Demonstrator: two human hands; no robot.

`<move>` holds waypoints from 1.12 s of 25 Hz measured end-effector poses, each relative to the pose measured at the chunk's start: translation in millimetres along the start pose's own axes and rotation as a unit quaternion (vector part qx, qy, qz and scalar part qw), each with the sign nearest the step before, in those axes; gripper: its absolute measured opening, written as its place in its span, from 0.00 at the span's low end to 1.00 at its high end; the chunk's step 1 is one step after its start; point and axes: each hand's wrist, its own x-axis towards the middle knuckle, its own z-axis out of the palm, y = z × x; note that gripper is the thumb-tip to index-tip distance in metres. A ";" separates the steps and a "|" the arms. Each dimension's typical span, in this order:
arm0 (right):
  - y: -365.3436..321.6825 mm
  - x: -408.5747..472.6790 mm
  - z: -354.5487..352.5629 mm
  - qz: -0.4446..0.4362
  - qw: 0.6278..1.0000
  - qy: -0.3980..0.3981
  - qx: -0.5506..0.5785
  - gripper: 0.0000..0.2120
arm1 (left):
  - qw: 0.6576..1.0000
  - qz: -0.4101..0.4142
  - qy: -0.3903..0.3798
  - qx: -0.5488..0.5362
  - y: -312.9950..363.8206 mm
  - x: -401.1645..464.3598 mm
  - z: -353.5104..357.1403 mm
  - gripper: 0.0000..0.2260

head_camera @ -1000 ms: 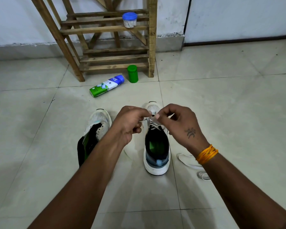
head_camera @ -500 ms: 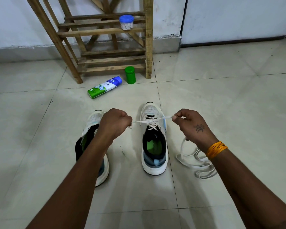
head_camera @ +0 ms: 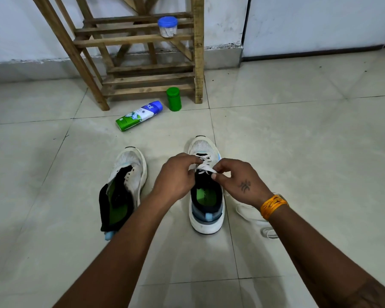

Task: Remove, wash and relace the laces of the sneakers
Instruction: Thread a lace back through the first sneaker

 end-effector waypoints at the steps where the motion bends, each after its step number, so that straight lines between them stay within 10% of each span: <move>1: -1.2 1.1 2.0 0.001 1.000 0.027 -0.006 0.03 | 1.000 0.016 0.018 -0.003 -0.9 1.1 2.3 0.12; 10: 25.0 1.2 -3.0 0.109 0.992 0.042 -0.049 0.06 | 0.993 -0.112 -0.032 0.027 -32.6 -4.6 -1.9 0.11; 14: 26.3 -2.6 7.8 0.078 0.983 0.153 -0.066 0.06 | 0.985 -0.158 0.069 0.025 -22.9 -17.3 7.4 0.02; 21: -3.3 -2.2 17.0 0.295 0.951 0.044 0.086 0.39 | 0.901 -0.373 0.002 -0.220 -5.6 -3.5 17.0 0.37; 28: -16.5 1.7 12.9 0.208 0.978 0.022 0.027 0.16 | 0.931 -0.274 -0.086 -0.226 -5.4 -3.3 4.0 0.20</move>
